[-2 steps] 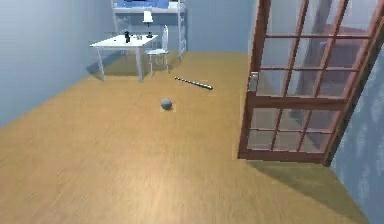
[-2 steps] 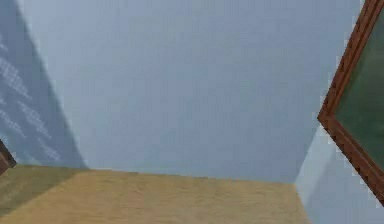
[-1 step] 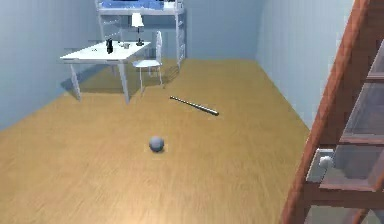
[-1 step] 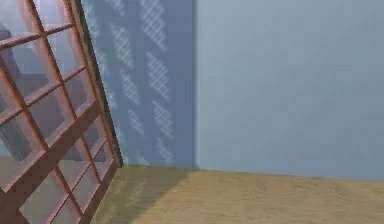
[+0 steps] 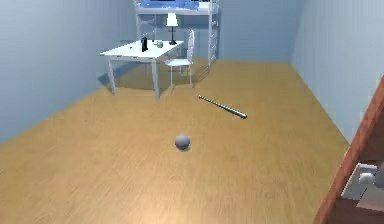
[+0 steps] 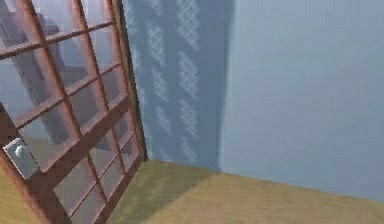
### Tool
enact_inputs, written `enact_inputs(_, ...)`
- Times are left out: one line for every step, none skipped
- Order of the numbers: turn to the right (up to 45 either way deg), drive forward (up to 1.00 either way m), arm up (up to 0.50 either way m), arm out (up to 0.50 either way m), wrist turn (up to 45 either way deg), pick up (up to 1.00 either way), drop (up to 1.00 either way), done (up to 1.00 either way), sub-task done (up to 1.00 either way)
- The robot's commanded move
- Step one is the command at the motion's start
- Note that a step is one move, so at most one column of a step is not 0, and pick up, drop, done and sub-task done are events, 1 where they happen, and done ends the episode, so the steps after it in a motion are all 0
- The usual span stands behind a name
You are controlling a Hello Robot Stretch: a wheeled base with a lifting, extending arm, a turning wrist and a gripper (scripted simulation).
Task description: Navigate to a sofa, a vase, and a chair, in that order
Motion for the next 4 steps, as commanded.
enact_inputs(0.0,0.40,0.00,0.00,0.0,0.00,0.00,0.00,0.00)
enact_inputs(12.0,0.00,0.00,0.00,0.0,0.00,0.00,0.00,0.00)
enact_inputs(0.0,0.65,0.00,0.00,0.0,0.00,0.00,0.00,0.00)
enact_inputs(45.0,0.00,0.00,0.00,0.0,0.00,0.00,0.00,0.00)
